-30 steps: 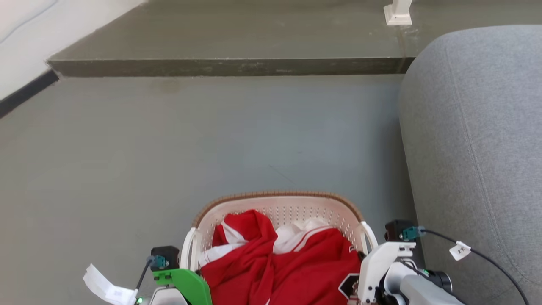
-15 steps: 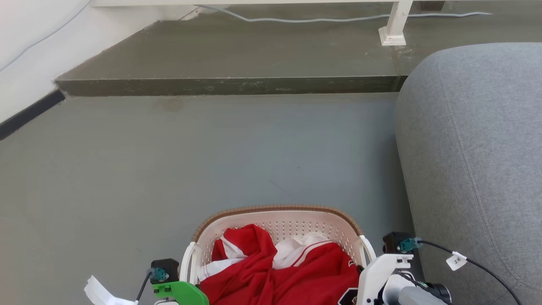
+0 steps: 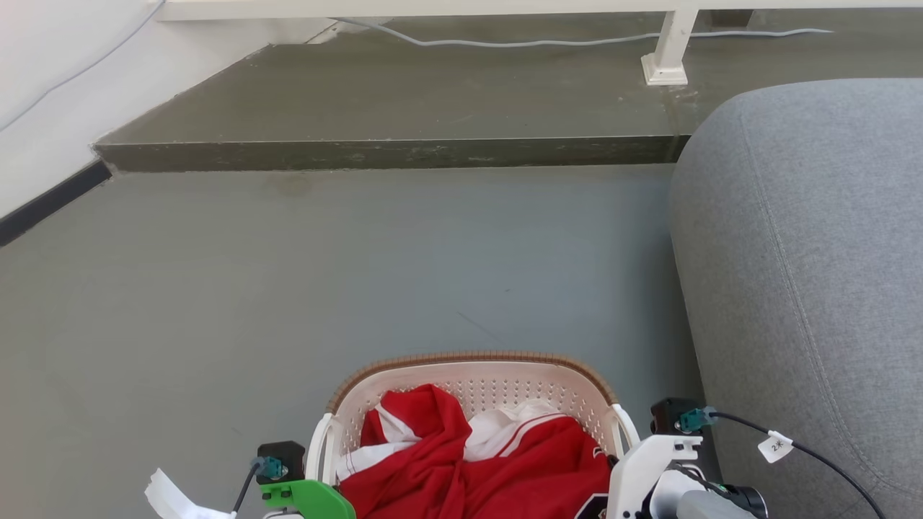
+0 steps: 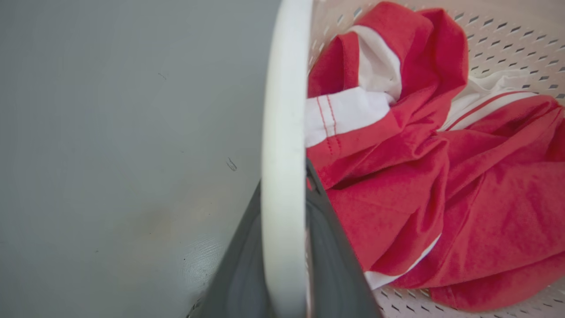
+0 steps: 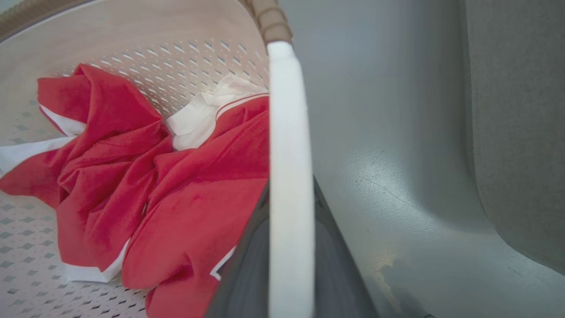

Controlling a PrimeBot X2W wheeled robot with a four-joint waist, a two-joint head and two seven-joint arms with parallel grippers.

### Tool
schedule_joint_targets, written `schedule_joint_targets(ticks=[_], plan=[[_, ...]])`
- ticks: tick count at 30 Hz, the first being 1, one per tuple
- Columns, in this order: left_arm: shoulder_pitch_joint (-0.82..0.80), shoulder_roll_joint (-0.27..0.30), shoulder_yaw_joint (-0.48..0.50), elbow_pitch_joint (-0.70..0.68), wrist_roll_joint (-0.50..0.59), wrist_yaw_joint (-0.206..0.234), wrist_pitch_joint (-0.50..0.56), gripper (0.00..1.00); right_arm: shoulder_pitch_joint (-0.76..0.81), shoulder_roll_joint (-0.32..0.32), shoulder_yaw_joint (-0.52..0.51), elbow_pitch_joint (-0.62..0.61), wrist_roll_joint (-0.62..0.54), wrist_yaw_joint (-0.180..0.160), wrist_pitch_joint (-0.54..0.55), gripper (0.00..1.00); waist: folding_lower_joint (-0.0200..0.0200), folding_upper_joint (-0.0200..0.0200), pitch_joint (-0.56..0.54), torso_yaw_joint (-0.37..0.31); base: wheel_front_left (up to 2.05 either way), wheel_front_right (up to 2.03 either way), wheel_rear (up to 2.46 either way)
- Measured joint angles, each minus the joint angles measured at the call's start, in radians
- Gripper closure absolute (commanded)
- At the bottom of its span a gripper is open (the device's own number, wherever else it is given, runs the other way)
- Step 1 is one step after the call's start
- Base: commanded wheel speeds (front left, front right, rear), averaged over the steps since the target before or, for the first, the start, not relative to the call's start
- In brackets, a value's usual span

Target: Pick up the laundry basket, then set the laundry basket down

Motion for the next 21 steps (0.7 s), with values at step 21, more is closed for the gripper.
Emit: schedule_joint_targets(ticks=[21], plan=[[0.002,0.002,-0.016,0.000,-0.015,0.003,0.000,1.00,0.001,-0.002,0.036,0.000,0.035,-0.010,0.000,1.00,0.0000,0.0000,-0.010,0.001,0.00,0.00,0.00]])
